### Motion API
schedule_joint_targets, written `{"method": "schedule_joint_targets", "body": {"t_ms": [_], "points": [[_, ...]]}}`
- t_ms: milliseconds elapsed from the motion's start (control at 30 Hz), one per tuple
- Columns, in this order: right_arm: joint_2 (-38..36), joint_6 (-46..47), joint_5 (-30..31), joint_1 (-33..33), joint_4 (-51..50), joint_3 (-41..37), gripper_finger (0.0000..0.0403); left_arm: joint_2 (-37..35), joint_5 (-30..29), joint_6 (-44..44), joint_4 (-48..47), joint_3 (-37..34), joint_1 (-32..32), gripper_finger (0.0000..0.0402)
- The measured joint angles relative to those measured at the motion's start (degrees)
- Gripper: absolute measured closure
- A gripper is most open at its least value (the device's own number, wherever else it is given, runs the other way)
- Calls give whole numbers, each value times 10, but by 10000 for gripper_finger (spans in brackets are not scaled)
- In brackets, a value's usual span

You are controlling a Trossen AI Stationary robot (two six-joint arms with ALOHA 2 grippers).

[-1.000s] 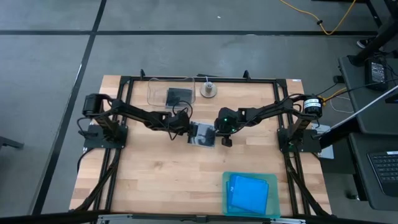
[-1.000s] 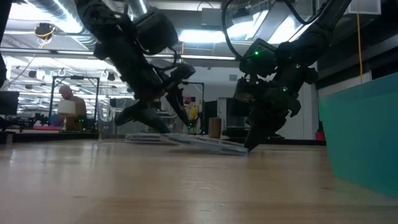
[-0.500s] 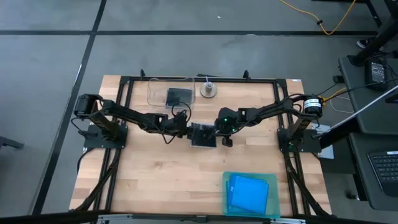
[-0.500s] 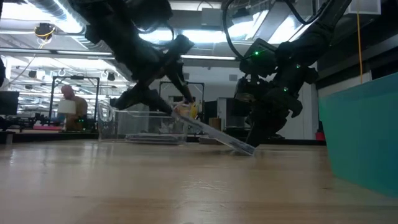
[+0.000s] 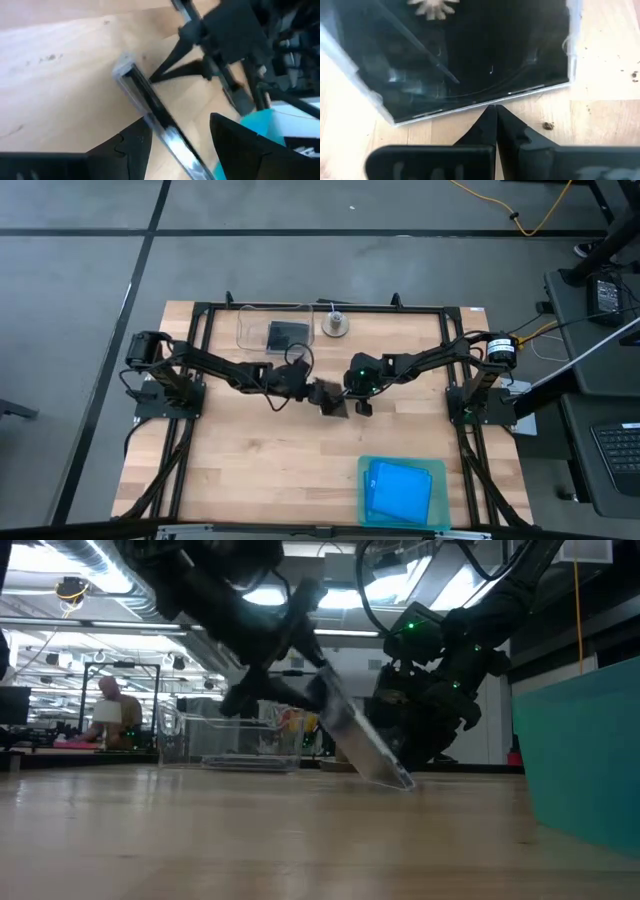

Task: Pick & place jewel cases by type
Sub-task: Put the black cd case into the transparent bin

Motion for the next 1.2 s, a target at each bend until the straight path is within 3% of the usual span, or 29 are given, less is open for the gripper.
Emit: {"method": "schedule_joint_targets", "body": {"t_ms": [367,700,1200], "points": [[0,15,-3,0,-6,0,397,5,9,-12,-6,0,0,219],[0,16,-4,0,-6,0,397,5,26,-72,-87,0,-6,257],[-1,16,-5,0,-7,0,397,5,8,-95,-91,0,-26,294]]}}
